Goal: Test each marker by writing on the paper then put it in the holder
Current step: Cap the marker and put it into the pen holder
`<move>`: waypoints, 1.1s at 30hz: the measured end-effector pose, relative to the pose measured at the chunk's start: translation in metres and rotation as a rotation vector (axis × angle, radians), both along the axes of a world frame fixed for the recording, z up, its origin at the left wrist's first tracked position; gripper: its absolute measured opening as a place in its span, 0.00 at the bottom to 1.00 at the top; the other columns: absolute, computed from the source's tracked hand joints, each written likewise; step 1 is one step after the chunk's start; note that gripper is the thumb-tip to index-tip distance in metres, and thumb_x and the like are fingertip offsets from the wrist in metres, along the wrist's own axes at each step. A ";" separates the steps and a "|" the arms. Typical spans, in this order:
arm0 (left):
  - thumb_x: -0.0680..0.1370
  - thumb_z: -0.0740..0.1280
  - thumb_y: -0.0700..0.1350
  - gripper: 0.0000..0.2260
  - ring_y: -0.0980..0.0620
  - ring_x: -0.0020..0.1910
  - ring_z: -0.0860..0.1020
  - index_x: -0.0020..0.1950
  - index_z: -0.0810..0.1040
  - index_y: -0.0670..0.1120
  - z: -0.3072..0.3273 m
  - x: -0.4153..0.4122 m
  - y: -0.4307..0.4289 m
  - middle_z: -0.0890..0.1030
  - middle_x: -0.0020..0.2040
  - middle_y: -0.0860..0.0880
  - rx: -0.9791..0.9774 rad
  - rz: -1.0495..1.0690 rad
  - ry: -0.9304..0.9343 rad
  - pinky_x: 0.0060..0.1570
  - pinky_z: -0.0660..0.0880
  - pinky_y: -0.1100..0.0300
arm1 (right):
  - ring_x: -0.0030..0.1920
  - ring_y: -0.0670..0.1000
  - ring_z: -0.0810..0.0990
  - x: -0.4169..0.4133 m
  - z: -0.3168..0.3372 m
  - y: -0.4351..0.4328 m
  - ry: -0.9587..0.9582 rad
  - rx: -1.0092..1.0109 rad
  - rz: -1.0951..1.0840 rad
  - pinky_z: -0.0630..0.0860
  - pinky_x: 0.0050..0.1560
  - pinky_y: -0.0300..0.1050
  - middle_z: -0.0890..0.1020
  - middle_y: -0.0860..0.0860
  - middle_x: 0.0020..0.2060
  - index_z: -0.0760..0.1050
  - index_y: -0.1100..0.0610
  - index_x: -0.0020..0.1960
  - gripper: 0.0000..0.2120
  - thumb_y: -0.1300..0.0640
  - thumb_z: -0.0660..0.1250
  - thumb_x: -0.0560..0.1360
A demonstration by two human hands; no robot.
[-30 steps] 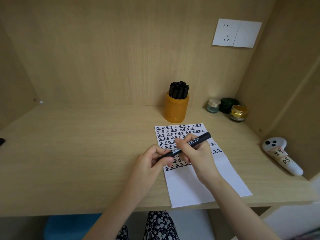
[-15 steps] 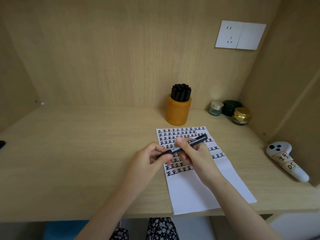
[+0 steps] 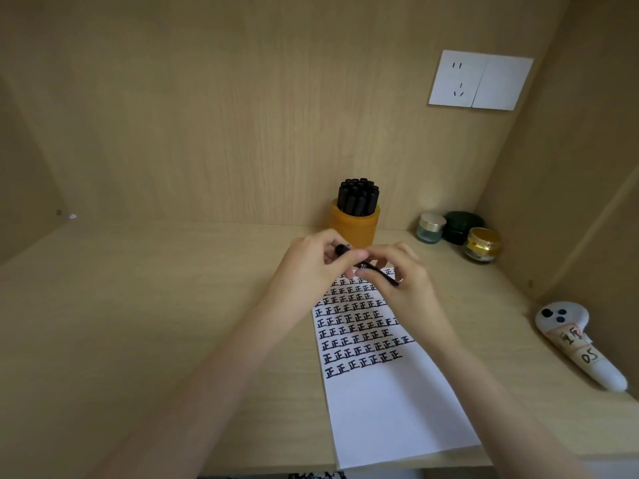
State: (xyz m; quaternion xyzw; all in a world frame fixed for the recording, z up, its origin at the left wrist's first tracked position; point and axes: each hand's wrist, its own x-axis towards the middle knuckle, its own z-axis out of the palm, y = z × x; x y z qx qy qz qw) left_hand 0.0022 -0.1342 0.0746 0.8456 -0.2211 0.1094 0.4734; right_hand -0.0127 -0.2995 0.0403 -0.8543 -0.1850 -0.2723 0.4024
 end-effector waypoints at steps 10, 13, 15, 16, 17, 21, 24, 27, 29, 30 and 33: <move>0.76 0.68 0.49 0.22 0.51 0.64 0.71 0.68 0.68 0.49 0.000 0.109 -0.028 0.70 0.67 0.50 0.059 0.236 -0.006 0.62 0.68 0.56 | 0.49 0.49 0.80 0.087 0.032 -0.037 -0.045 0.339 -0.126 0.78 0.53 0.42 0.82 0.54 0.47 0.63 0.45 0.71 0.26 0.58 0.68 0.77; 0.74 0.69 0.52 0.32 0.48 0.70 0.64 0.74 0.60 0.48 0.000 0.133 -0.038 0.61 0.72 0.47 0.098 0.198 0.064 0.65 0.64 0.54 | 0.48 0.47 0.80 0.113 0.039 -0.038 -0.091 0.365 -0.126 0.77 0.51 0.38 0.82 0.54 0.46 0.63 0.49 0.71 0.25 0.60 0.67 0.77; 0.73 0.70 0.54 0.36 0.48 0.71 0.62 0.75 0.57 0.48 0.000 0.144 -0.045 0.59 0.74 0.47 0.086 0.186 0.101 0.66 0.63 0.53 | 0.48 0.47 0.80 0.126 0.041 -0.037 -0.104 0.390 -0.109 0.76 0.50 0.36 0.82 0.55 0.46 0.63 0.51 0.71 0.25 0.60 0.67 0.77; 0.72 0.70 0.55 0.37 0.48 0.72 0.62 0.75 0.56 0.48 -0.001 0.149 -0.049 0.58 0.74 0.47 0.067 0.187 0.119 0.66 0.63 0.53 | 0.48 0.46 0.80 0.131 0.042 -0.036 -0.108 0.403 -0.099 0.75 0.49 0.33 0.82 0.55 0.46 0.63 0.51 0.71 0.25 0.61 0.67 0.77; 0.72 0.70 0.56 0.38 0.48 0.72 0.61 0.76 0.55 0.48 -0.002 0.153 -0.052 0.58 0.75 0.47 0.047 0.187 0.131 0.67 0.62 0.53 | 0.48 0.45 0.80 0.136 0.042 -0.035 -0.114 0.415 -0.091 0.74 0.48 0.31 0.83 0.55 0.46 0.63 0.52 0.71 0.25 0.61 0.66 0.77; 0.73 0.70 0.55 0.38 0.48 0.73 0.61 0.76 0.55 0.47 -0.005 0.168 -0.058 0.59 0.75 0.47 0.021 0.176 0.130 0.67 0.61 0.54 | 0.49 0.49 0.80 0.146 0.043 -0.034 -0.144 0.427 -0.073 0.75 0.49 0.32 0.83 0.56 0.46 0.63 0.52 0.70 0.24 0.63 0.66 0.77; 0.75 0.67 0.54 0.34 0.48 0.70 0.66 0.76 0.56 0.47 -0.009 0.175 -0.061 0.65 0.73 0.47 0.057 0.122 0.105 0.64 0.65 0.56 | 0.50 0.51 0.81 0.148 0.043 -0.035 -0.155 0.427 -0.054 0.79 0.49 0.43 0.82 0.56 0.47 0.62 0.49 0.68 0.24 0.64 0.65 0.77; 0.76 0.64 0.55 0.30 0.47 0.67 0.69 0.75 0.59 0.49 -0.015 0.177 -0.064 0.70 0.69 0.46 0.116 0.159 0.031 0.61 0.68 0.54 | 0.49 0.51 0.81 0.149 0.042 -0.036 -0.162 0.427 -0.048 0.79 0.50 0.46 0.82 0.57 0.47 0.62 0.48 0.67 0.24 0.65 0.65 0.77; 0.77 0.62 0.55 0.27 0.46 0.64 0.72 0.74 0.60 0.49 -0.017 0.177 -0.064 0.73 0.66 0.45 0.170 0.191 -0.032 0.59 0.72 0.52 | 0.49 0.50 0.81 0.151 0.041 -0.036 -0.157 0.419 -0.045 0.79 0.50 0.43 0.83 0.56 0.46 0.63 0.50 0.67 0.23 0.65 0.65 0.77; 0.78 0.61 0.55 0.26 0.45 0.62 0.73 0.74 0.60 0.49 -0.018 0.178 -0.064 0.74 0.65 0.45 0.192 0.194 -0.064 0.57 0.73 0.51 | 0.49 0.48 0.81 0.152 0.040 -0.036 -0.147 0.403 -0.039 0.79 0.50 0.40 0.83 0.56 0.46 0.63 0.50 0.68 0.23 0.65 0.65 0.77; 0.79 0.59 0.54 0.26 0.45 0.62 0.73 0.75 0.59 0.47 -0.019 0.180 -0.062 0.74 0.66 0.44 0.229 0.185 -0.107 0.57 0.74 0.50 | 0.47 0.46 0.82 0.154 0.036 -0.035 -0.115 0.360 -0.027 0.78 0.49 0.36 0.83 0.55 0.45 0.63 0.51 0.69 0.23 0.64 0.65 0.77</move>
